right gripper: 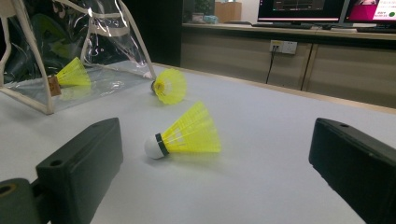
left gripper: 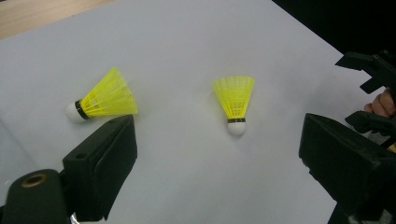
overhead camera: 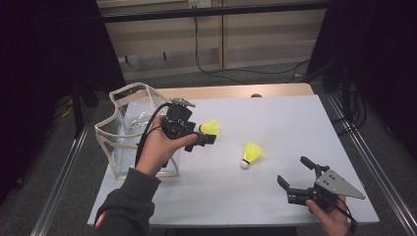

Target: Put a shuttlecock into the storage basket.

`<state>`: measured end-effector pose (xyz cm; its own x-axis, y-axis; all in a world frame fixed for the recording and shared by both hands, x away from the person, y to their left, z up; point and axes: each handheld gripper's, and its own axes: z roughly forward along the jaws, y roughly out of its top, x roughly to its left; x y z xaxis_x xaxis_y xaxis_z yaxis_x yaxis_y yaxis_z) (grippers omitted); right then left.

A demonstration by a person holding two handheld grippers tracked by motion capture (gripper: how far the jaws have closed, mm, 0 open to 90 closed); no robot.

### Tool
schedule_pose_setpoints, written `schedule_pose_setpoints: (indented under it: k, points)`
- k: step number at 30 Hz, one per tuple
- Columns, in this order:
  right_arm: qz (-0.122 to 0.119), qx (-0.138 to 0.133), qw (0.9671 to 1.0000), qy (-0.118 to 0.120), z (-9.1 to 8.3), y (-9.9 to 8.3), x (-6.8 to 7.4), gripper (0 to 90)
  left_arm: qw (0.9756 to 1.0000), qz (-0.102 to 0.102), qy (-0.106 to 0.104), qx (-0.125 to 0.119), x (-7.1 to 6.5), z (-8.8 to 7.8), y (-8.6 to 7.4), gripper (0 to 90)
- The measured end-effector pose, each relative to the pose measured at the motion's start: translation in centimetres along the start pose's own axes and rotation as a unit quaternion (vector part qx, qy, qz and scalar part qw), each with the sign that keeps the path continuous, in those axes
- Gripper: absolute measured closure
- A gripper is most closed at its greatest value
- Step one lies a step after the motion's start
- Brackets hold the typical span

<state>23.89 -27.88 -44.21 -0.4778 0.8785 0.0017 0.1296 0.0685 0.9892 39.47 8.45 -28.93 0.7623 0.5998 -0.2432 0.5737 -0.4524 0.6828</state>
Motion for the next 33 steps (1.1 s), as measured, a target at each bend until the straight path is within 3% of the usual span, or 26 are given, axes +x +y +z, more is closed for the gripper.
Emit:
schedule_pose_setpoints:
  k: [33]
  points:
    - [0.002, -0.001, 1.0, -0.006, -0.2, 0.0, -0.3, 2.5, 0.9997, 0.02, 0.004, -0.015, -0.8, 4.1, -2.6, 9.4]
